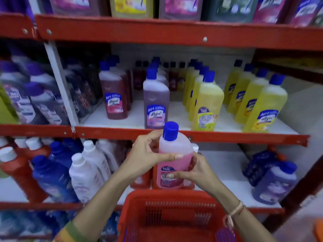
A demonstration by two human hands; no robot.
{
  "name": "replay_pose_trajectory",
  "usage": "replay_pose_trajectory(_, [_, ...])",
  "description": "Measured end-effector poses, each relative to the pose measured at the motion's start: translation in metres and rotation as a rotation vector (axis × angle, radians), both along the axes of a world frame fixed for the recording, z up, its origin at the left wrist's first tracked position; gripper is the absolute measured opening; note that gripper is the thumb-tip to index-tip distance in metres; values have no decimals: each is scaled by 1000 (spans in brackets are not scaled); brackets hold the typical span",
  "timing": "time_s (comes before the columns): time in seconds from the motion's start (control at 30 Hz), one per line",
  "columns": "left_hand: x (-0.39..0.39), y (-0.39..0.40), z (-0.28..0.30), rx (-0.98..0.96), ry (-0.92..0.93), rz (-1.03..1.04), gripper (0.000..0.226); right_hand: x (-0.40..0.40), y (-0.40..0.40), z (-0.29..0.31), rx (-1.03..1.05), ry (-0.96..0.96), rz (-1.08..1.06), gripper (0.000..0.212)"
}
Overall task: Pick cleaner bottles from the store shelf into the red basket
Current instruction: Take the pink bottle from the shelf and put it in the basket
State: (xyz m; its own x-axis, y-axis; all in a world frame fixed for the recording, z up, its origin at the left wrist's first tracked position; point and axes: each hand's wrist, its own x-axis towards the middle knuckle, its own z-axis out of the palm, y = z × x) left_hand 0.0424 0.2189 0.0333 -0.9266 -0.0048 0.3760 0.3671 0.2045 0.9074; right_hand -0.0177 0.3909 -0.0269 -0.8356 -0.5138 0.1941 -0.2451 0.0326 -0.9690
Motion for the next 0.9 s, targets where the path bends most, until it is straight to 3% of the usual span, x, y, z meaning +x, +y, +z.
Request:
replay_pose_trajectory(0.57, [15,6,-245,81,-539,1,58,23,17,-207,446,-233,-37,80])
replay_pose_trajectory(0.8, [32,7,-305,75,-685,60,64,43,5,-262,653,-286,-88,67])
replay_pose_trajectory(0.9, [33,4,-322,46,-722,59,70,47,1,-274,700,-293,-113,74])
